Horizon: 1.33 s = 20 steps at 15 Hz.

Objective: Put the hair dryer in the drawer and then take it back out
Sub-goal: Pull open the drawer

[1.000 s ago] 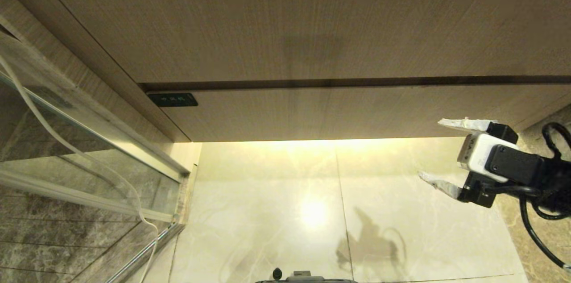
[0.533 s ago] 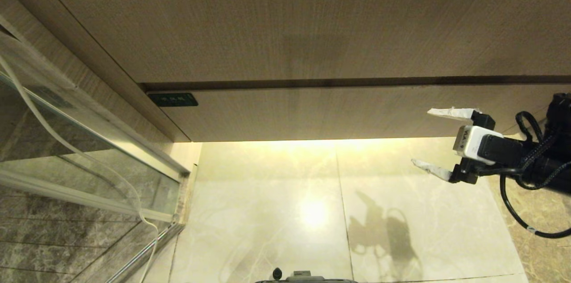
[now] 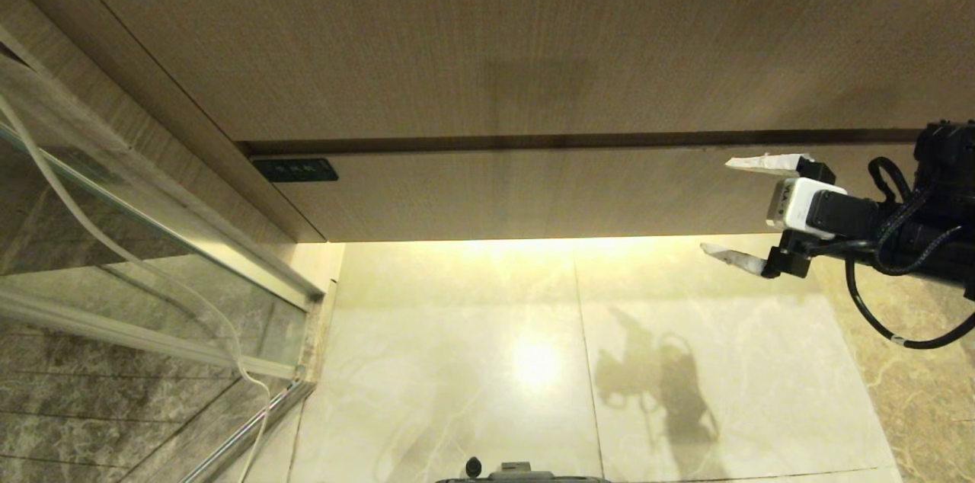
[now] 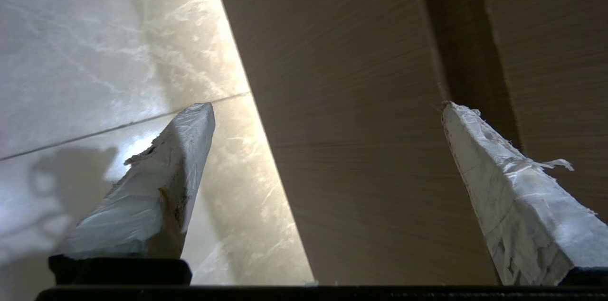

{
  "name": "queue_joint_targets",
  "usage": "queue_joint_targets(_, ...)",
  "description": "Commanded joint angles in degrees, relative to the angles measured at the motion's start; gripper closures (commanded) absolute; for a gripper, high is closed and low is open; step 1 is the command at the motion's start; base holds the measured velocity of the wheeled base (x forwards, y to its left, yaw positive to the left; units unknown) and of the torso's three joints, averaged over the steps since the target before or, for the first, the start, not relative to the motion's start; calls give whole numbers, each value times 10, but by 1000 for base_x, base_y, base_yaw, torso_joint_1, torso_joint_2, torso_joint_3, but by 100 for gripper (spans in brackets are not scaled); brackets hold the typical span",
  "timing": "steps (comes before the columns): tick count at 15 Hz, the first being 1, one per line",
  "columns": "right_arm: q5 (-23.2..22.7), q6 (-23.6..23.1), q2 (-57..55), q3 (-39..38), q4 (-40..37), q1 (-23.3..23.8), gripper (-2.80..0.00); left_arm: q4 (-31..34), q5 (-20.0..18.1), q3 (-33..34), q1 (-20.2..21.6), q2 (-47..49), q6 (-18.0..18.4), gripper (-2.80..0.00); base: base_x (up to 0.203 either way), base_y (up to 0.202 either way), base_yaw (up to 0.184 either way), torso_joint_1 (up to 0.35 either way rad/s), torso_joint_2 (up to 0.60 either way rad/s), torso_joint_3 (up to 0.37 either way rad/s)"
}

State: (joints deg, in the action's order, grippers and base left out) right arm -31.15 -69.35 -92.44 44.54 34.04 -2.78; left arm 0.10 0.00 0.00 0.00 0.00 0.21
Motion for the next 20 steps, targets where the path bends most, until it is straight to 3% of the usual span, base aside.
queue_joint_targets(1, -1, -14, -2, 18, -30, -5, -280, 0, 0, 0, 0, 0, 0, 0, 0, 0, 0, 0, 0, 0)
queue_joint_targets(5, 18, -14, -3, 43, -72, -4, -280, 0, 0, 0, 0, 0, 0, 0, 0, 0, 0, 0, 0, 0)
queue_joint_targets(9, 101, -22, 8, 51, -92, -5, -280, 0, 0, 1, 0, 0, 0, 0, 0, 0, 0, 0, 0, 0)
queue_joint_targets(20, 103, -31, -26, 81, -76, -20, -280, 0, 0, 0, 0, 0, 0, 0, 0, 0, 0, 0, 0, 0)
